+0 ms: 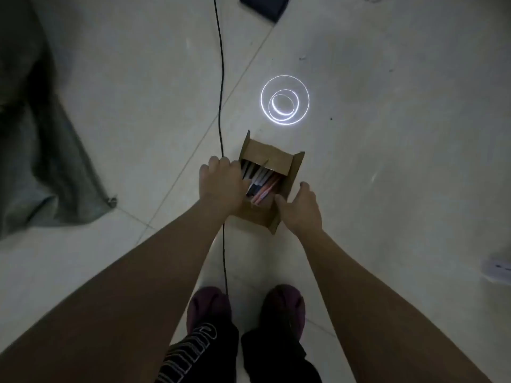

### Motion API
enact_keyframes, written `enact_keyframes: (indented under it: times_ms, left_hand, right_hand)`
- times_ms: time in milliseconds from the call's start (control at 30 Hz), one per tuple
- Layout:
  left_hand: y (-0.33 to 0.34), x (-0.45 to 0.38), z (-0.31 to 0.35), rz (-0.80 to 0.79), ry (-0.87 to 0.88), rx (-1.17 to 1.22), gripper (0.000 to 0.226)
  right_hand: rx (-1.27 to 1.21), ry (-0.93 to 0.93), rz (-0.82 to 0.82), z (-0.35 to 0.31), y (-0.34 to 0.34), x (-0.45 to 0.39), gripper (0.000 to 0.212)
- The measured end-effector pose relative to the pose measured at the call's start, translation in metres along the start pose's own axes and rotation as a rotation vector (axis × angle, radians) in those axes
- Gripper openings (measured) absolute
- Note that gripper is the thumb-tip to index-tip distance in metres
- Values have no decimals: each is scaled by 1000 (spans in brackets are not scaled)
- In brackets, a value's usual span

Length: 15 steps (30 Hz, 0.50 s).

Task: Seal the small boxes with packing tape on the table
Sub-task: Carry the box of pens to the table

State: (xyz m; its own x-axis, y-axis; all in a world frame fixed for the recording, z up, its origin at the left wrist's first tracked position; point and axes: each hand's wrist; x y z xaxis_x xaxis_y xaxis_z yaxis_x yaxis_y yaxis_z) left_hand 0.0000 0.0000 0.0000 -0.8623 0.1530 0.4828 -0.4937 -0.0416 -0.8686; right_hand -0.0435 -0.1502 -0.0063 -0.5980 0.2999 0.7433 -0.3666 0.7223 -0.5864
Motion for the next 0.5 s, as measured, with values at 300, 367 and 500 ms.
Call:
enact_keyframes:
  times_ms: [300, 367, 500]
  left_hand:
    - [9, -18, -5, -33, -118, 231, 14]
    - [-10, -9, -4, -15, -119, 256, 15]
    - [-75, 15, 2, 12, -91, 270, 19]
  right_hand:
    - [-42, -48, 45, -1, 3, -17, 23]
    - [-42, -57, 58, -6, -12, -7, 21]
    - [-60, -93, 85, -23, -63, 29, 16]
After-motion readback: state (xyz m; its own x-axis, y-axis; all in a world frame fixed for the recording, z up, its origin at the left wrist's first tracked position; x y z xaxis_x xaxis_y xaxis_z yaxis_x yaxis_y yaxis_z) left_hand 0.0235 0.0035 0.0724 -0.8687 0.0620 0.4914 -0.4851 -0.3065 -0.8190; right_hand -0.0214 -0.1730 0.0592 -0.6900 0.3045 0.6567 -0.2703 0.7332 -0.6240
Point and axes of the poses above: each hand's wrist, its own x-axis away from the middle knuckle, its own y-axis out of the palm, z = x × y, and after that the axes turned 3 degrees about y, right-handed
